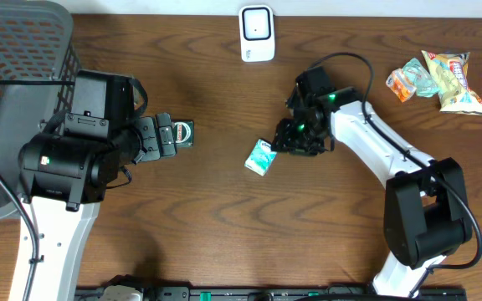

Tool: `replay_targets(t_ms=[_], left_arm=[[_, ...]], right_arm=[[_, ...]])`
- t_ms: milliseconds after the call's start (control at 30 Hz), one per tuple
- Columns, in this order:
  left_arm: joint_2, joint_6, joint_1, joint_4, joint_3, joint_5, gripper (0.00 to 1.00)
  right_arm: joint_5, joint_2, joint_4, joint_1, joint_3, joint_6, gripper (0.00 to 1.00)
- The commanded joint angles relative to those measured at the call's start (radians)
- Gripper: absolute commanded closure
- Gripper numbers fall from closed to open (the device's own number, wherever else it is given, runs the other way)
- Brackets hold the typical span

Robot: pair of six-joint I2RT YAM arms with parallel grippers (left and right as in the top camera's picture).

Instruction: Scan the item barcode

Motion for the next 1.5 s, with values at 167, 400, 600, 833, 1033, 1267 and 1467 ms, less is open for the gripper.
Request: replay_targets(t_ms=[167, 400, 600, 833, 1033, 1267, 1467], left_arm=[[-0.002, 0.002, -0.002, 0.0, 0.011, -0.009, 0.02], [-0.002, 0.002, -0.002, 0.0, 0.011, -0.009, 0.02], [-0.002, 0.002, -0.002, 0.0, 0.011, -0.009, 0.02], [-0.002, 0.002, -0.002, 0.0, 0.011, -0.009, 0.02], [-0.002, 0.002, -0.002, 0.0, 0.011, -0.009, 0.02], [-0.002, 0.002, -0.002, 0.0, 0.011, -0.009, 0.02], [-0.002, 0.002, -0.002, 0.0, 0.011, -0.009, 0.03]], right_arm=[[-0.011, 0.003, 0.015, 0.071, -0.021, 0.077, 0.15], [-0.029, 0.003, 0.031, 0.067, -0.025, 0.119, 0.08], [-0.014, 0.003, 0.15, 0.05, -0.089, 0.163, 0.11], [-0.118, 0.003, 0.314, 0.03, -0.188, 0.208, 0.25], [-0.093, 0.003, 0.385, 0.053, -0.212, 0.242, 0.23], [-0.034, 0.003, 0.42, 0.054, -0.256, 0.297, 0.28], [-0.033, 0.003, 0.486, 0.063, -0.288, 0.302, 0.33]])
